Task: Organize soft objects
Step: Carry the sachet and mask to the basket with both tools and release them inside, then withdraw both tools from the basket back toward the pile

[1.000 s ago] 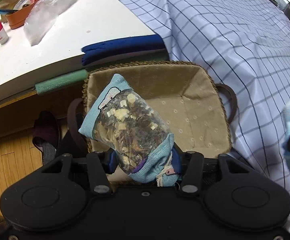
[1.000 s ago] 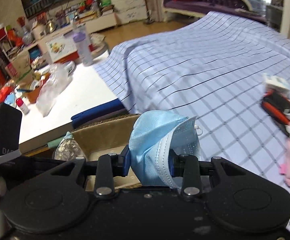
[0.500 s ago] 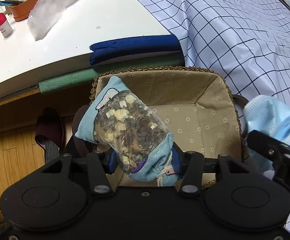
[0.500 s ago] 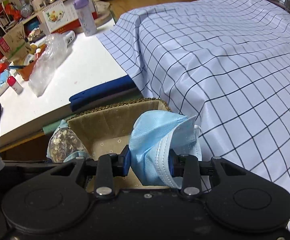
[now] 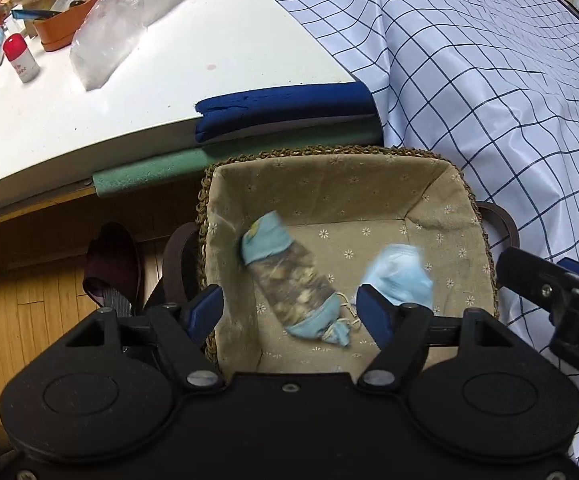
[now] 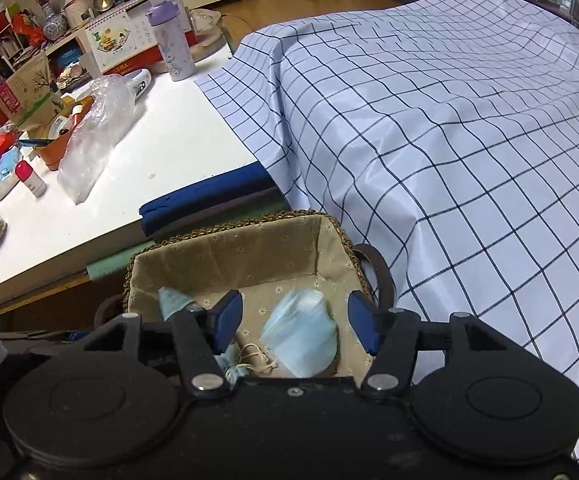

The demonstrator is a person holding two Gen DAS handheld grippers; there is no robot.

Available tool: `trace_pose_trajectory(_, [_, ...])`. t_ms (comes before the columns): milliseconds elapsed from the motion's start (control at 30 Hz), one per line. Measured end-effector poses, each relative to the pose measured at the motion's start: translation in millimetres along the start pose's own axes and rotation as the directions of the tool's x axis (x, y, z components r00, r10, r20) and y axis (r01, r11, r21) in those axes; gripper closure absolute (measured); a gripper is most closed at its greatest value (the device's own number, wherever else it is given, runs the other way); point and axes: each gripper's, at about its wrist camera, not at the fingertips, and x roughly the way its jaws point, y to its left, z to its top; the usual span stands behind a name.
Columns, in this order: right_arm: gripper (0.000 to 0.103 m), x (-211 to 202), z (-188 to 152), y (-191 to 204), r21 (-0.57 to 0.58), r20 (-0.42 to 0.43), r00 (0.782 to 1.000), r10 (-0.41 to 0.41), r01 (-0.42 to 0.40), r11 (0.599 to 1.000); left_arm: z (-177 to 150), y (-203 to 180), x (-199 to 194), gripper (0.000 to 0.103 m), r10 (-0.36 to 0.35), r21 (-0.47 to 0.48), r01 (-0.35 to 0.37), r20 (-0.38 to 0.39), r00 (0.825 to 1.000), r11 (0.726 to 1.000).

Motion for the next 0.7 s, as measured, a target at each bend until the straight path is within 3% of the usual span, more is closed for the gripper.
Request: trace_pose_trajectory(700, [0.045, -8.2, -20.2, -18.5, 0.051, -0.035, 0.999, -0.023, 0.025, 0.998, -9.8, 0.0, -6.4, 0.033, 0.028, 0.007, -0.028, -0.003, 1.000, 1.000])
